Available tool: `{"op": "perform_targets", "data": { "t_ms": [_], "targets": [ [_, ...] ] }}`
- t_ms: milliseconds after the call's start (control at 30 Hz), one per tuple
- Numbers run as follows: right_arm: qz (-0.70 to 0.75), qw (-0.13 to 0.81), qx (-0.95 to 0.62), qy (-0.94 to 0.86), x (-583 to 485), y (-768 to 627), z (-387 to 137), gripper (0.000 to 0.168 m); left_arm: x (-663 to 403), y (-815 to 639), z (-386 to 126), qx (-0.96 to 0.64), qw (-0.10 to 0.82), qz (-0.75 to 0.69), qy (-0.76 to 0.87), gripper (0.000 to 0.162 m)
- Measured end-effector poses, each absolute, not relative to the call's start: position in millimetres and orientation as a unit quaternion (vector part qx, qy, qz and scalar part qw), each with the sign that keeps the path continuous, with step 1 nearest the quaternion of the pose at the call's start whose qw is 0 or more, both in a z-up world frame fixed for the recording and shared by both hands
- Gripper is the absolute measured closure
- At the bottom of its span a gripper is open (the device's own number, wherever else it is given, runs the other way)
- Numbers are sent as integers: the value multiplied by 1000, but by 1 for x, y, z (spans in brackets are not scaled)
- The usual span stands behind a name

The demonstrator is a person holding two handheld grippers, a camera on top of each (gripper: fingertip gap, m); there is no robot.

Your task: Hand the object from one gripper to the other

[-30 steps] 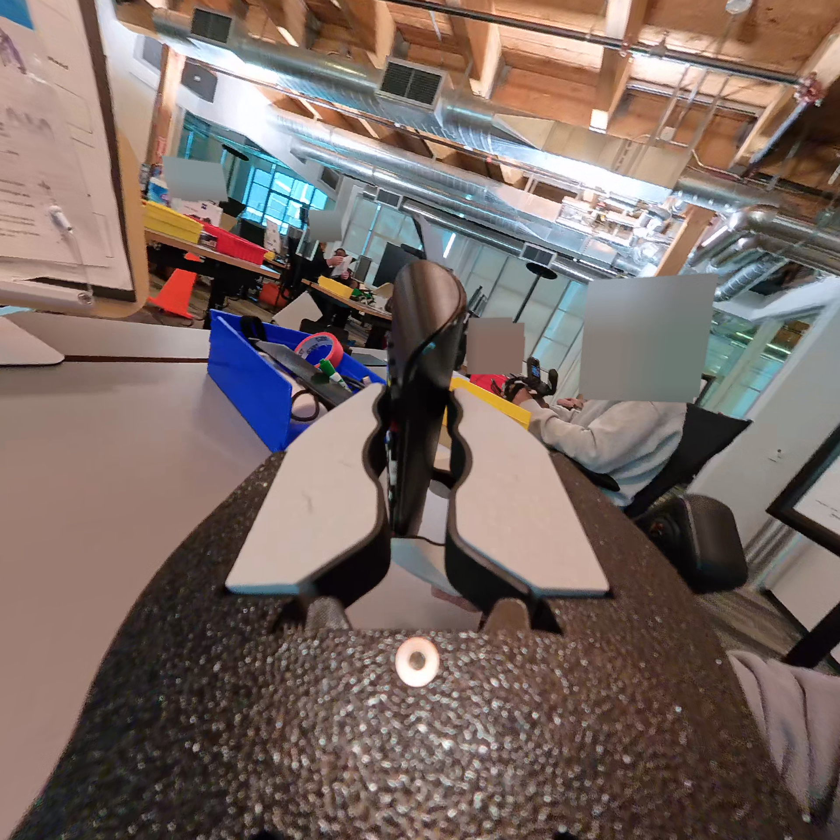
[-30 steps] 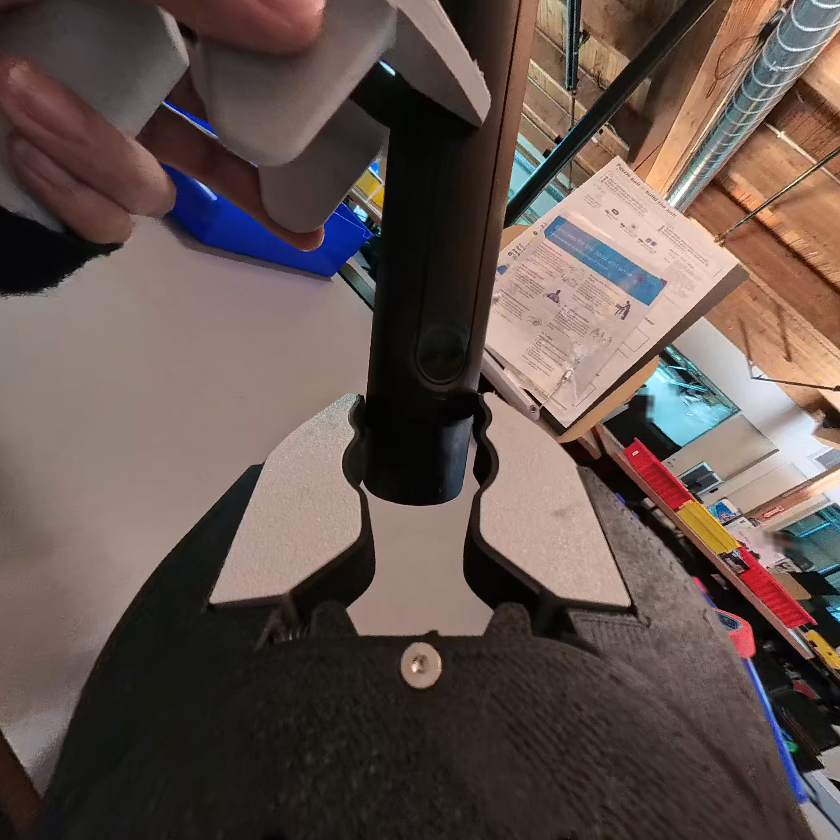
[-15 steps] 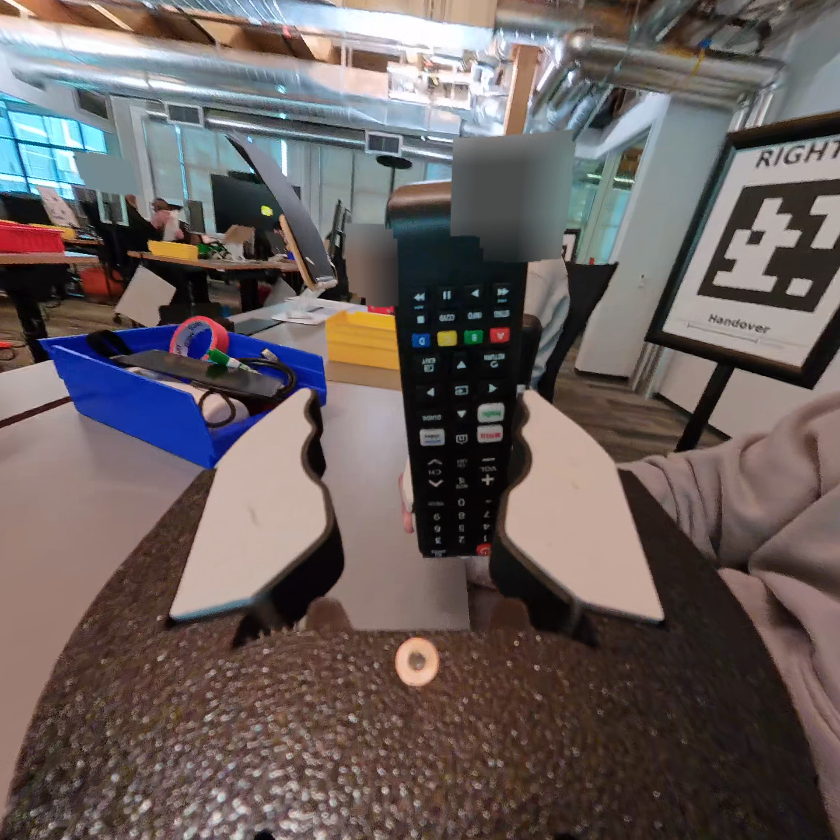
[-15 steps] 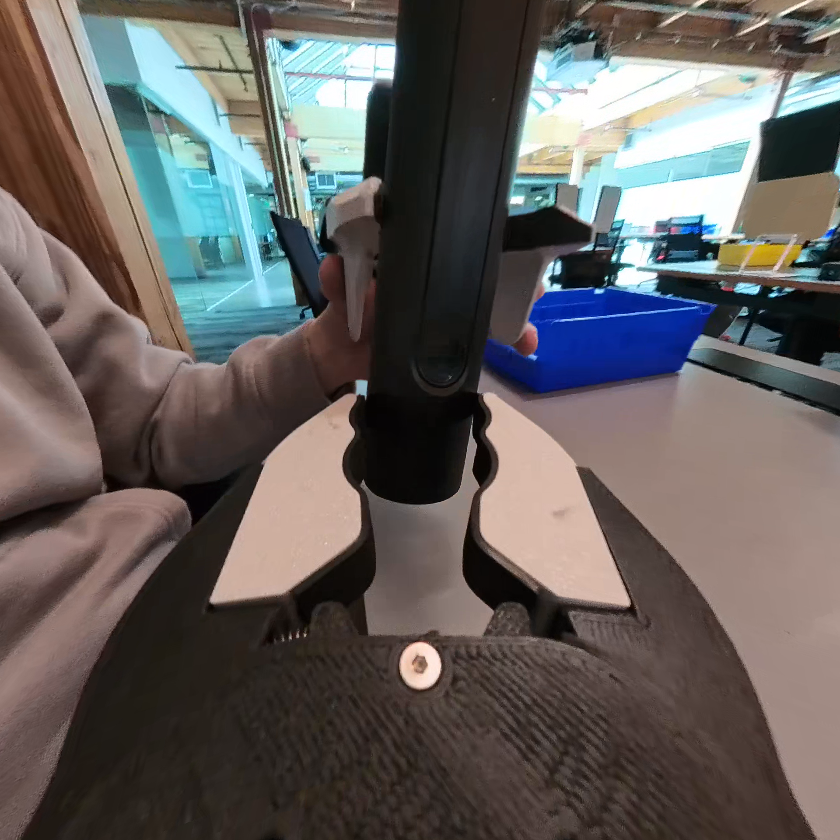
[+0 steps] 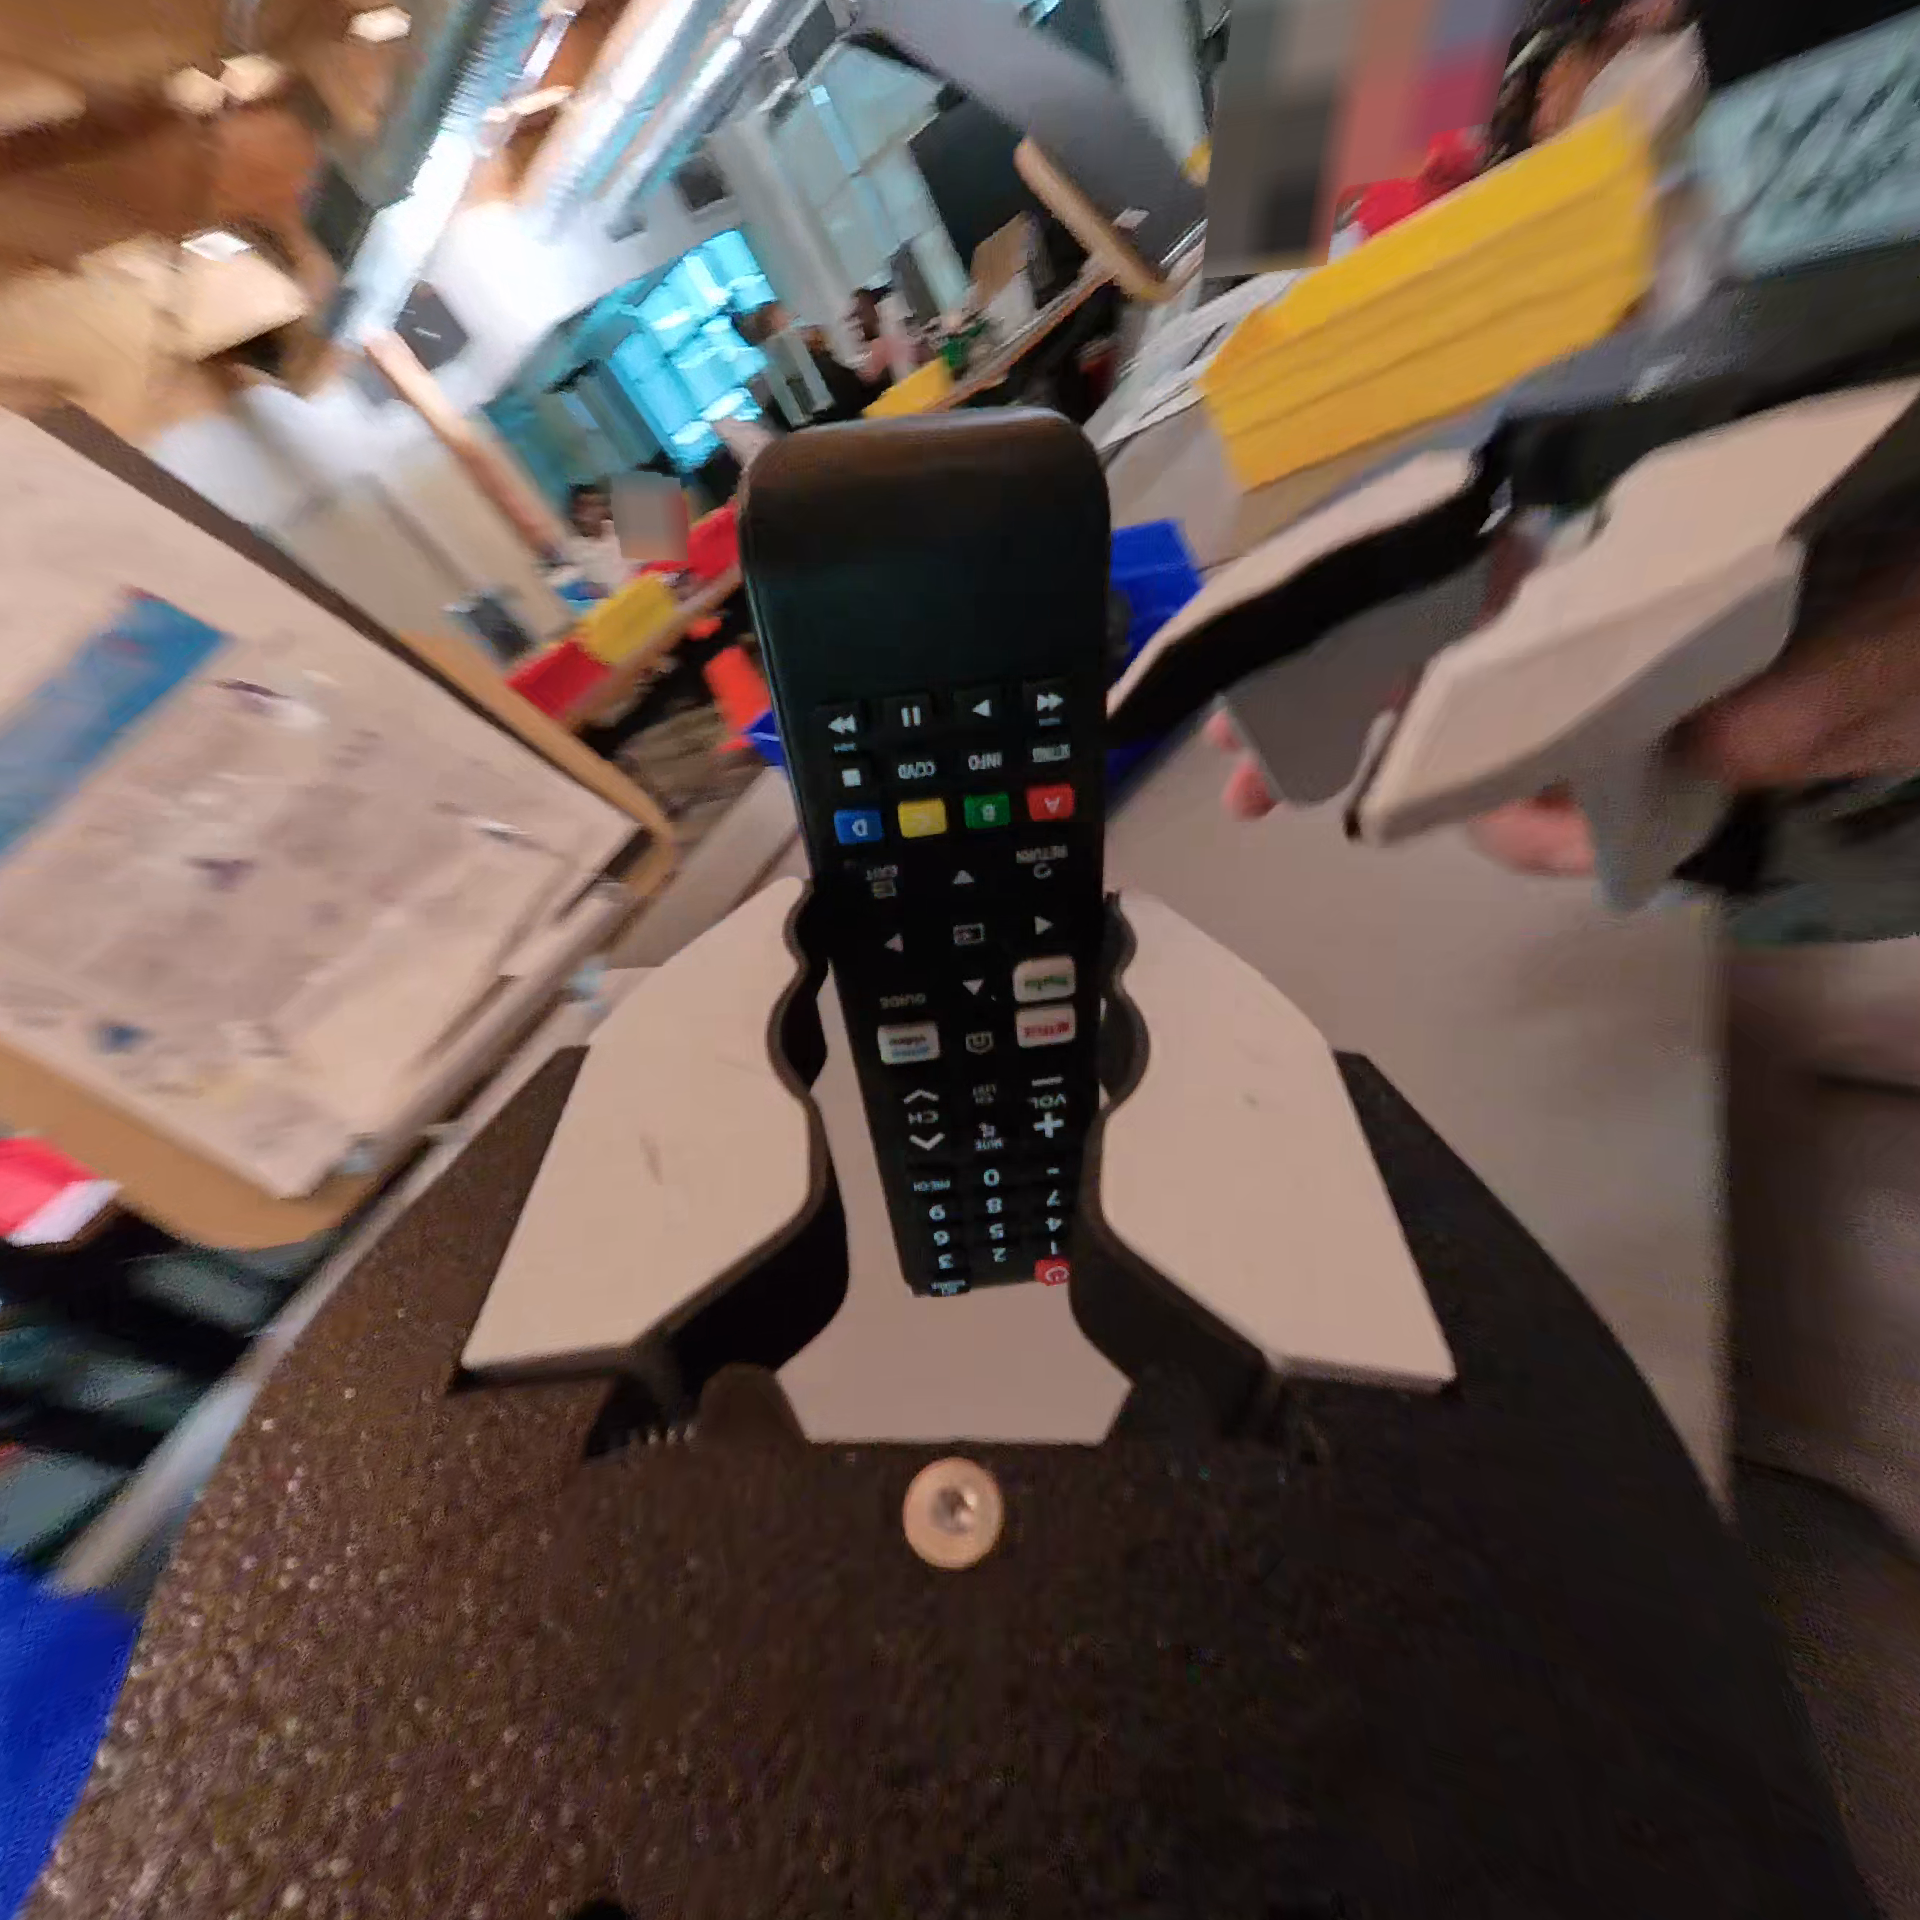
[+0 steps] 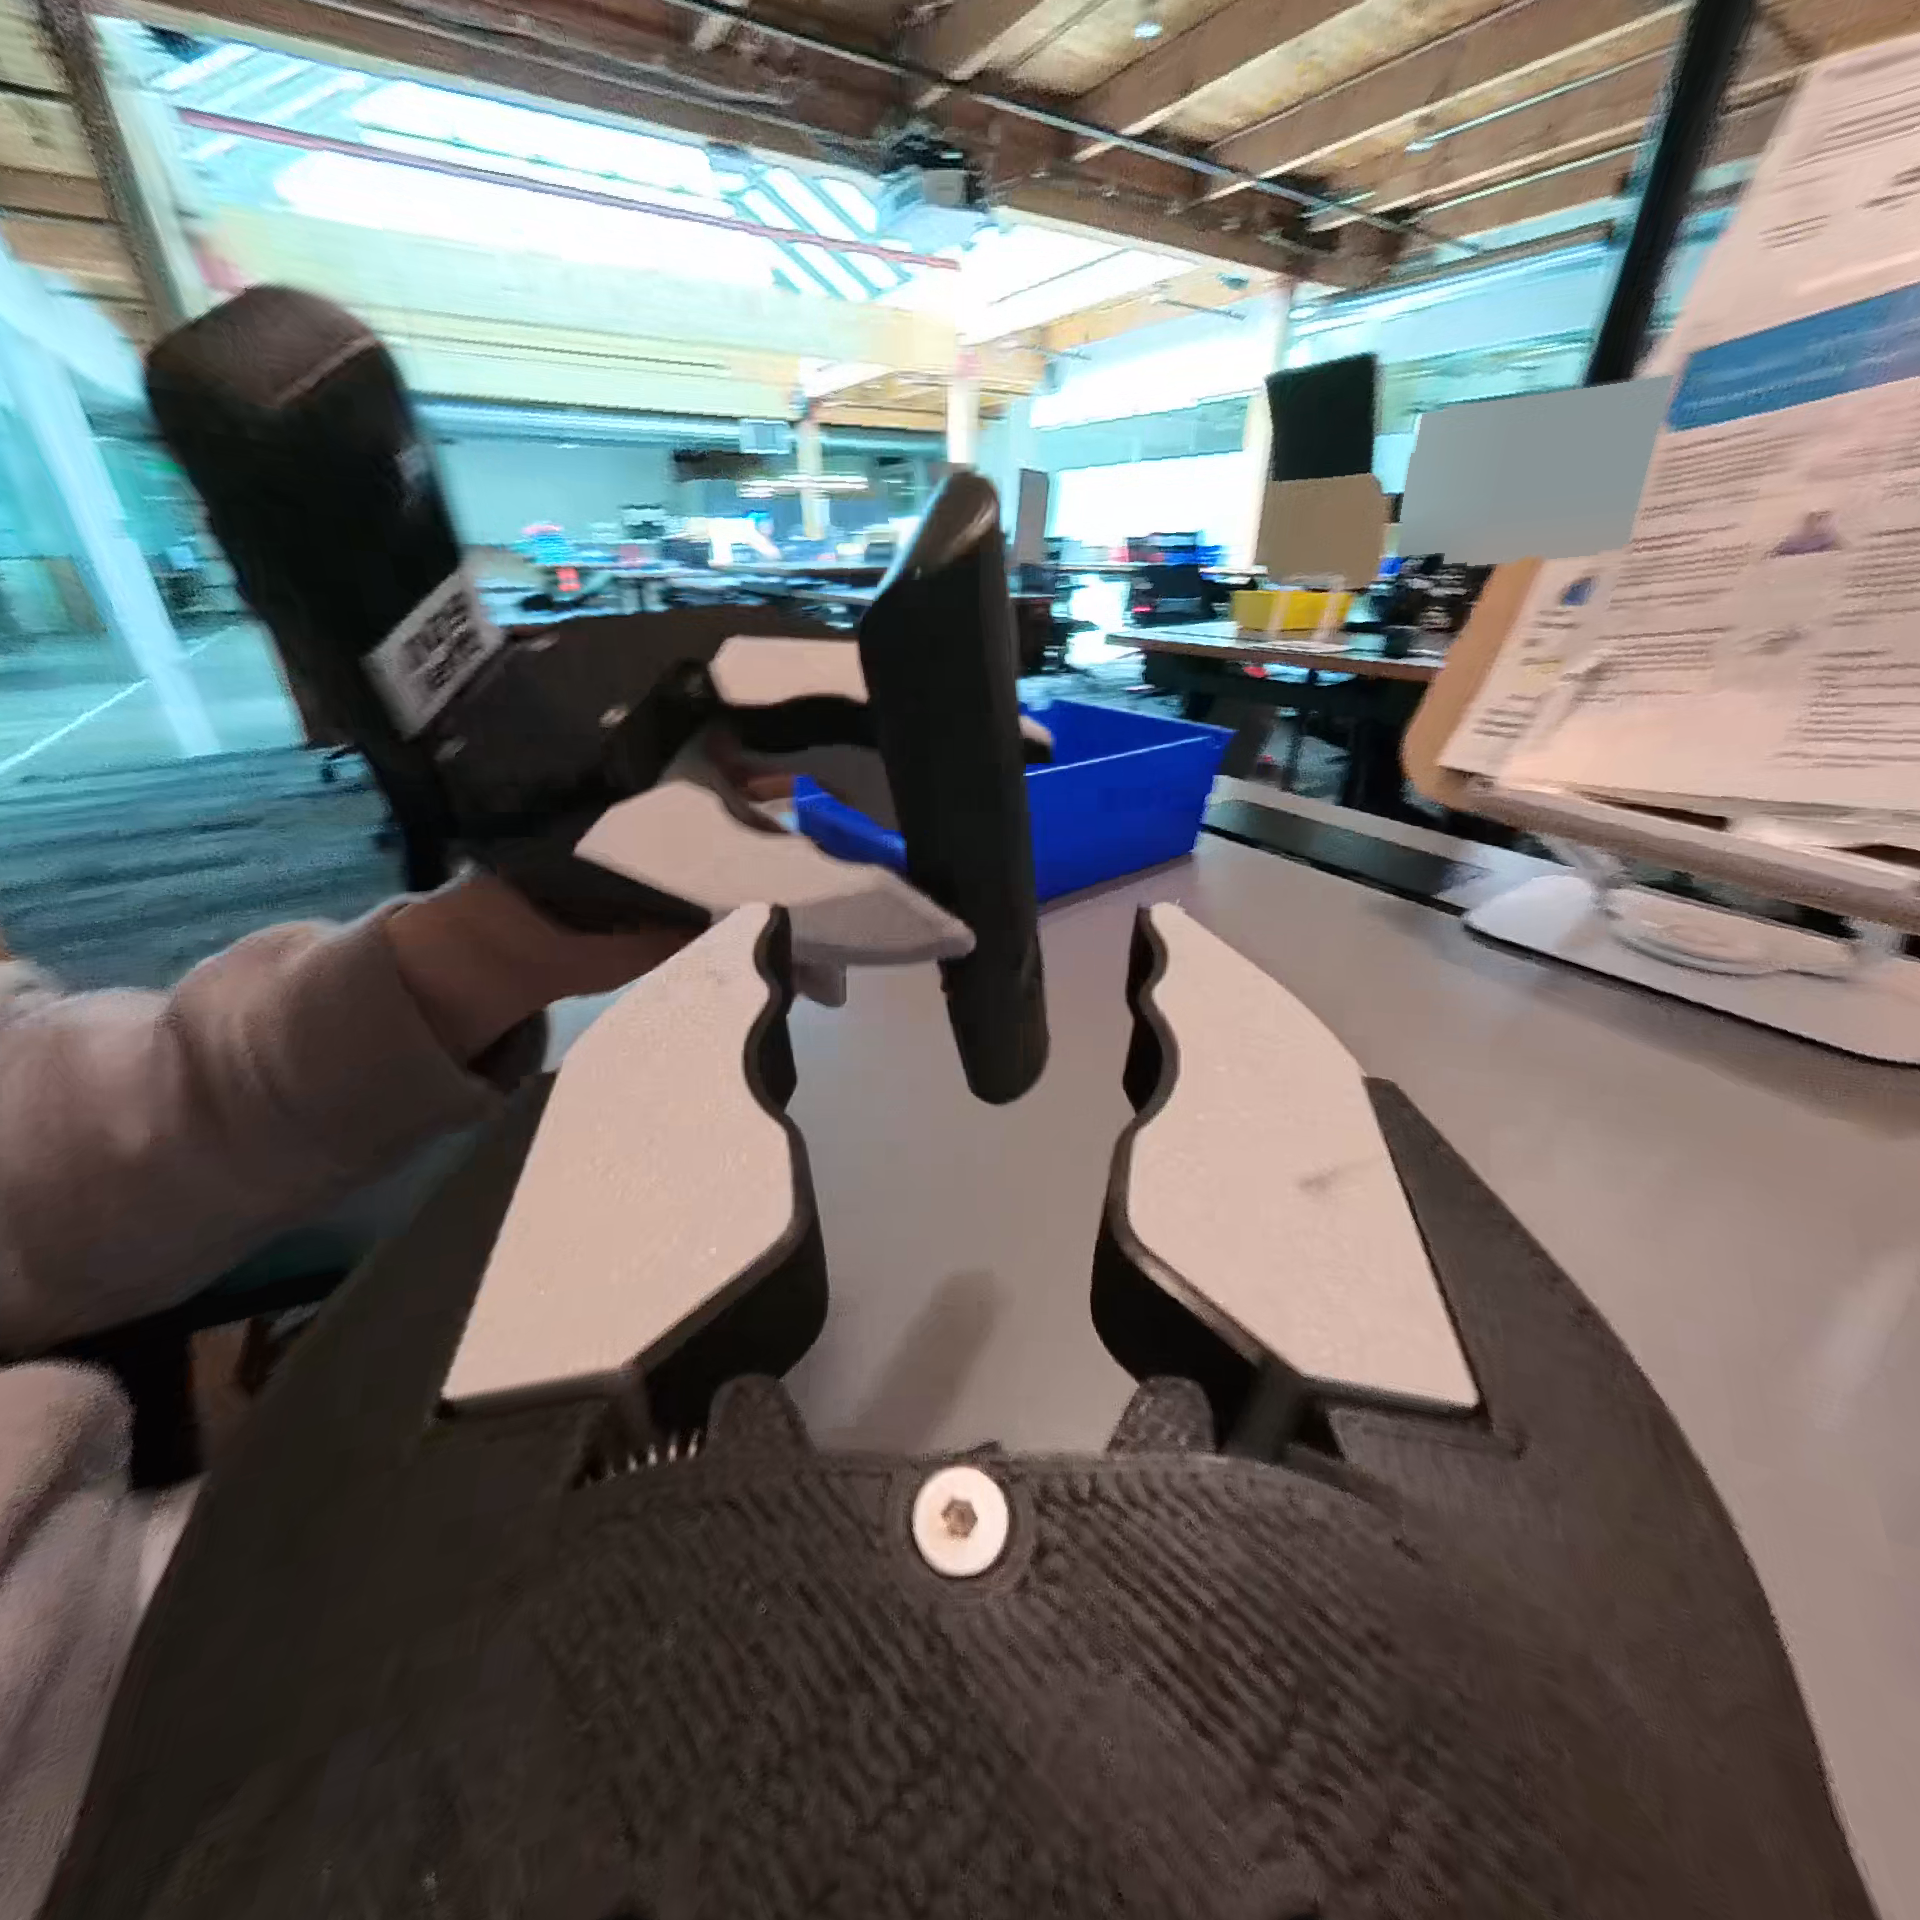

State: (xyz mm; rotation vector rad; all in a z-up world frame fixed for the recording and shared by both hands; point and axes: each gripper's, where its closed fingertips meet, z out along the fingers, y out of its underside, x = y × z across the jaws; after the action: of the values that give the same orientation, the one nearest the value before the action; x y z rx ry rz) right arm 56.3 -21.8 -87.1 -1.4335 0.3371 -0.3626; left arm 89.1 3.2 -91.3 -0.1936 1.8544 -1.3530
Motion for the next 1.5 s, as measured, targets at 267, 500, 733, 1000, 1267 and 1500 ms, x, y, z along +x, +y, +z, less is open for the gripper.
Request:
{"op": "perform_targets", "data": {
  "t_ms": [267, 500, 733, 1000, 1267, 1500],
  "targets": [
    [-264, 674, -674, 149, 58, -22, -86, 111, 84, -13, -95, 95, 644, -355, 671, 112],
    [-288, 615, -725, 112, 60, -23, -102, 144, 83, -23, -112, 157, 675, -305, 654, 112],
    [-266, 667, -679, 151, 73, -37, -96, 145, 95, -16, -109, 55, 633, -397, 663, 101],
    [-122, 840, -483, 213, 72, -68, -53, 144, 80, -29, -94, -229, 31, -777, 585, 81],
    [-72, 824, -536, 168, 54, -30, -73, 142, 62, -22, -76, -182, -111, -844, 492, 133],
    [-284, 669, -678, 105, 72, -40, -97, 105, 78, -23, -115, -161, 94, -702, 688, 137]
  ]
}}
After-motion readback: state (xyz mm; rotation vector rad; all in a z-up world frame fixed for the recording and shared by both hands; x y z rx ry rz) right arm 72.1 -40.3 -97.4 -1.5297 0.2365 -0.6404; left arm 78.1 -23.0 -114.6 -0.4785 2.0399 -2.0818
